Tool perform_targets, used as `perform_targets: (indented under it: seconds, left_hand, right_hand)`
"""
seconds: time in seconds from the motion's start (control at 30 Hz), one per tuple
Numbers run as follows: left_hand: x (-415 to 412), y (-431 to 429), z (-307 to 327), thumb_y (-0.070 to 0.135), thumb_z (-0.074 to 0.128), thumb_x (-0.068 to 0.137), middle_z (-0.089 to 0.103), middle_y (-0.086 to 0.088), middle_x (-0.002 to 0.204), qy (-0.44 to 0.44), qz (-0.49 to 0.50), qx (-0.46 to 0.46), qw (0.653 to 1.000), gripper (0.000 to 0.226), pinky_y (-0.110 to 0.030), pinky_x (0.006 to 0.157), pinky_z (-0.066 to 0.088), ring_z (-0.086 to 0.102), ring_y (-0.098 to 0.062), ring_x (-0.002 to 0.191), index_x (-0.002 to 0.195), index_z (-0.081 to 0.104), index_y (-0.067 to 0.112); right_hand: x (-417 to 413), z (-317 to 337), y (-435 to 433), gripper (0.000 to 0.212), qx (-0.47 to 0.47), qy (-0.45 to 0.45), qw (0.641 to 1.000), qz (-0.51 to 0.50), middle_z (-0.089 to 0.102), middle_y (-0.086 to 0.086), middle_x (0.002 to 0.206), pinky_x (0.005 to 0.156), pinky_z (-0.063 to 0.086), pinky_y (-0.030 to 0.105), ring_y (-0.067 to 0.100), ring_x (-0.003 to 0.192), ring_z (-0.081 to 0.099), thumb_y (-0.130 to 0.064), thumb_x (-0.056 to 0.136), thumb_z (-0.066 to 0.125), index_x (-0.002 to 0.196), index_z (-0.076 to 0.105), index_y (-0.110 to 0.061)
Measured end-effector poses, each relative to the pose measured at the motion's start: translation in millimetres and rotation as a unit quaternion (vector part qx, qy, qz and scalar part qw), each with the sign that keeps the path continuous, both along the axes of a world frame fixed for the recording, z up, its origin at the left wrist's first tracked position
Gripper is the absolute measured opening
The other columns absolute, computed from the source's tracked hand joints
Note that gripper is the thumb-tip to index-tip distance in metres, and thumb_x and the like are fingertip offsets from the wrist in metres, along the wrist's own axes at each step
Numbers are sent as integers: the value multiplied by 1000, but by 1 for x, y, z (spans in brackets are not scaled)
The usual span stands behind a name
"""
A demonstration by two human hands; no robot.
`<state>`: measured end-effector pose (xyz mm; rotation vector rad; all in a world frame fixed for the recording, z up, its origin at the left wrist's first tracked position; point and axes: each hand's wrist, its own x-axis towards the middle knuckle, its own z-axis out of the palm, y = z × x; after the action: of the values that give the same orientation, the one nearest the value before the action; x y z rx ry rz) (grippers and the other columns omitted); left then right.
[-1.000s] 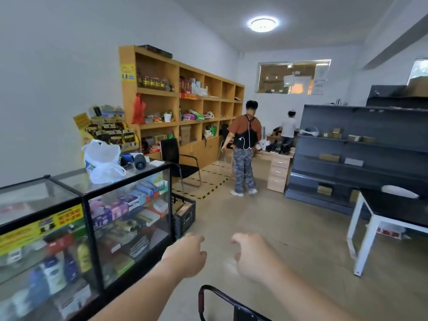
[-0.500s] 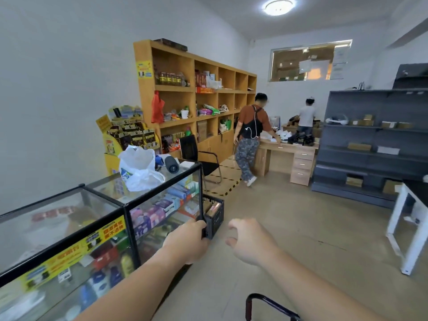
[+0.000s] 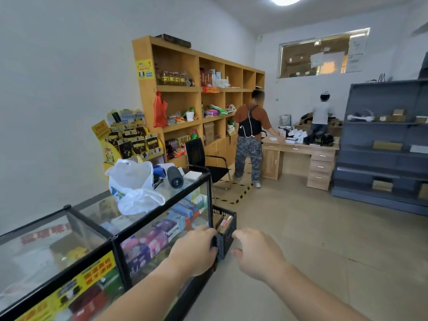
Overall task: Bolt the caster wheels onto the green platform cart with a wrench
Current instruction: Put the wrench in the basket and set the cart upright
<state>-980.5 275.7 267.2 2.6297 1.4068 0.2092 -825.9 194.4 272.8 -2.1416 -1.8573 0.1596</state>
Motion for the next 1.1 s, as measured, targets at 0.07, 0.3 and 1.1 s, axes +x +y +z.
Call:
perform_targets:
  seconds: [0.07, 0.3, 1.1]
  left_hand:
    - [25, 42, 1, 31, 51, 103, 53, 3, 143, -5, -2, -4, 1000, 44, -36, 102, 52, 56, -20, 127, 147, 49, 31]
    - [96, 182, 1, 30, 49, 104, 53, 2, 141, 2, -21, -23, 1000, 42, -37, 98, 53, 57, -20, 125, 146, 50, 29]
    - [639, 255, -67, 36, 54, 98, 56, 1, 142, 97, -673, 9, 733, 46, -41, 102, 51, 57, -27, 130, 143, 51, 26]
  right_hand:
    - [25, -1, 45, 34, -4, 2, 1000, -6, 60, -4, 129, 98, 48, 35, 22, 120, 56, -39, 95, 56, 127, 58, -27]
    - [105, 13, 193, 34, -13, -7, 1000, -26, 59, -2, 130, 97, 49, 36, 24, 119, 56, -37, 96, 54, 128, 57, -27]
    - [425, -65, 156, 37, -12, 68, 731, -679, 61, 1, 132, 97, 45, 34, 27, 120, 58, -35, 98, 54, 134, 54, -26]
